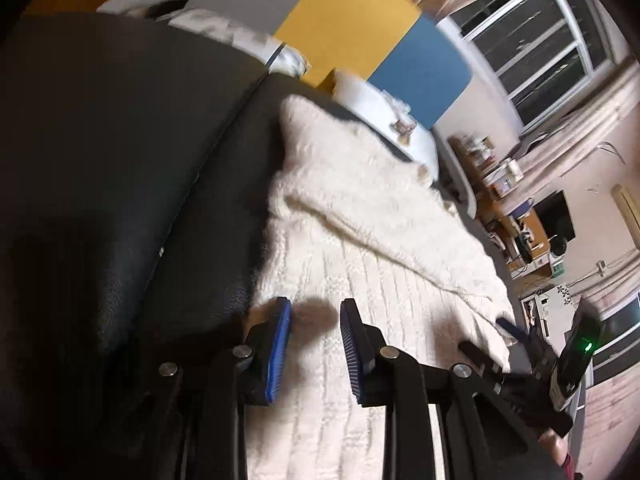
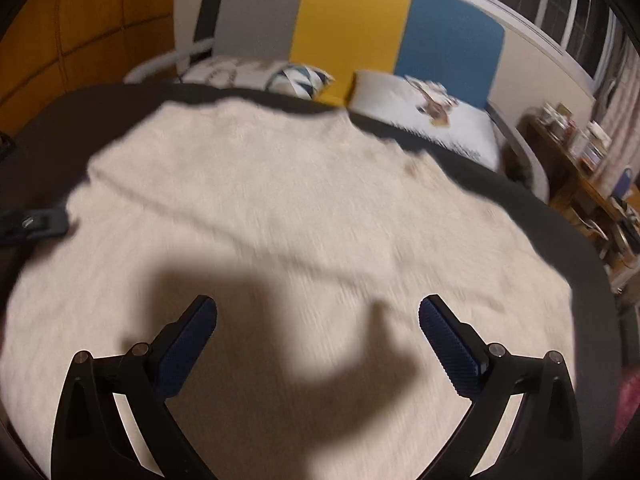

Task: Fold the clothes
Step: 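Open both grippers and press the folded sweater flat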

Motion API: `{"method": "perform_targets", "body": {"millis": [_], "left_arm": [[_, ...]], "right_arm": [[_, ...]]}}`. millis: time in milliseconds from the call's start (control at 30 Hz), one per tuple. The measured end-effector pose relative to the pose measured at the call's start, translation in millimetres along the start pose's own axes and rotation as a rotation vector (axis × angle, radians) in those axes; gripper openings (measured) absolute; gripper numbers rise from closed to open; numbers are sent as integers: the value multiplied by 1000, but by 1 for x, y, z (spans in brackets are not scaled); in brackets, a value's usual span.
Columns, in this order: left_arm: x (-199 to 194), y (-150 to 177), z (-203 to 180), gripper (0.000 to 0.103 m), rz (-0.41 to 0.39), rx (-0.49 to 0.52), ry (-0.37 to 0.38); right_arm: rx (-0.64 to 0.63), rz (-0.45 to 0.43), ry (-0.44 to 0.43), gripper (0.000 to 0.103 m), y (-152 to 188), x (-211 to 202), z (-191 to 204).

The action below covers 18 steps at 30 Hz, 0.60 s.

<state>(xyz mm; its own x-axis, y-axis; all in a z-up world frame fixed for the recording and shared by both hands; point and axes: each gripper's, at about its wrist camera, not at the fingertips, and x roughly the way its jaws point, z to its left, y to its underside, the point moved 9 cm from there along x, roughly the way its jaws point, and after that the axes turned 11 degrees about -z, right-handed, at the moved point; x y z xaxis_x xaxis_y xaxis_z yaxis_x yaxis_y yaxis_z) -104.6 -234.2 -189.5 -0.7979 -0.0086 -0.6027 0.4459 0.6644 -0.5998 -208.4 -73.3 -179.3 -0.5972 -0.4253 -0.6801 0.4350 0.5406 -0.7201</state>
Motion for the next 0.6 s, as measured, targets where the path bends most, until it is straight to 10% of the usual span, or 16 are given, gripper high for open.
{"method": "perform_targets", "body": {"millis": [167,600], "left_arm": [[-5,-3,-3,28,-7,36,-6],[17,-92,-17,30,-89,-35,93]], "right_arm": [[214,4,-56,103,35,-3,-19],[156,-35,-52,103,23,-11,-20]]}}
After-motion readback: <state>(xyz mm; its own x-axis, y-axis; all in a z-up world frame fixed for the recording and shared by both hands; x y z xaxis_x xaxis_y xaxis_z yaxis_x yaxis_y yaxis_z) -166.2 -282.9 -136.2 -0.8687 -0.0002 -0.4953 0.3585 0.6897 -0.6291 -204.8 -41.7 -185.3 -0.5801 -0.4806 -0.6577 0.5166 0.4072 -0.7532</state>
